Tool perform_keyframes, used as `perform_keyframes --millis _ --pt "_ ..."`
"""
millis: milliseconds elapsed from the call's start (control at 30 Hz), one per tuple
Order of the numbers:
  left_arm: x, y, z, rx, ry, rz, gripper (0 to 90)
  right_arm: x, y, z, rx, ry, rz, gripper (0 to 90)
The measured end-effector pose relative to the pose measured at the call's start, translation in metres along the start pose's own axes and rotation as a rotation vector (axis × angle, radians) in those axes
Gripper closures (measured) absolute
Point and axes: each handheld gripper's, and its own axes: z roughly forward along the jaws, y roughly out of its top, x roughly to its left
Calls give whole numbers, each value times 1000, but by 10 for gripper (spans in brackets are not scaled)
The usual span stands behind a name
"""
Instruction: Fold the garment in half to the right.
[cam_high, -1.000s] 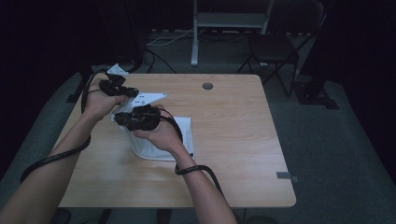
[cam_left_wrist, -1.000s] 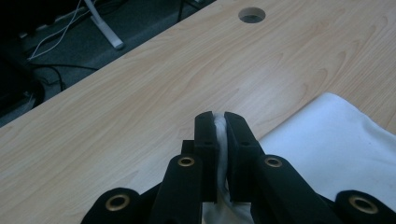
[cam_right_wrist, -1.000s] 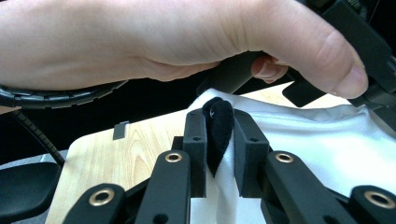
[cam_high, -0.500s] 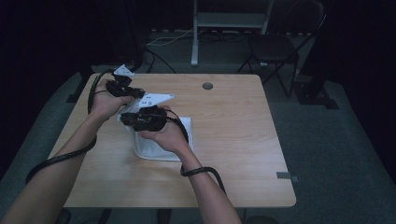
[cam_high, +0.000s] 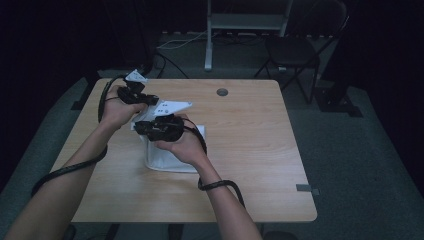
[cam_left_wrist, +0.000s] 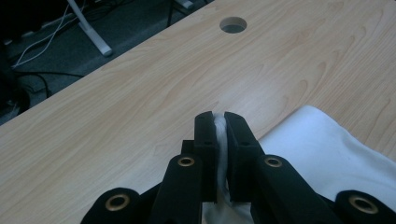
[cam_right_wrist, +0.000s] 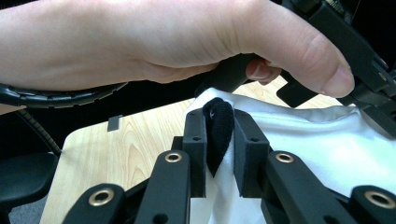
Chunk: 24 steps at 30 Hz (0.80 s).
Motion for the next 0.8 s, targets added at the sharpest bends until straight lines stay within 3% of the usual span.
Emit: perform_keyframes --millis 800 --pt "-15 4 16 -18 -30 13 846 -6 -11 -16 9 -25 16 772"
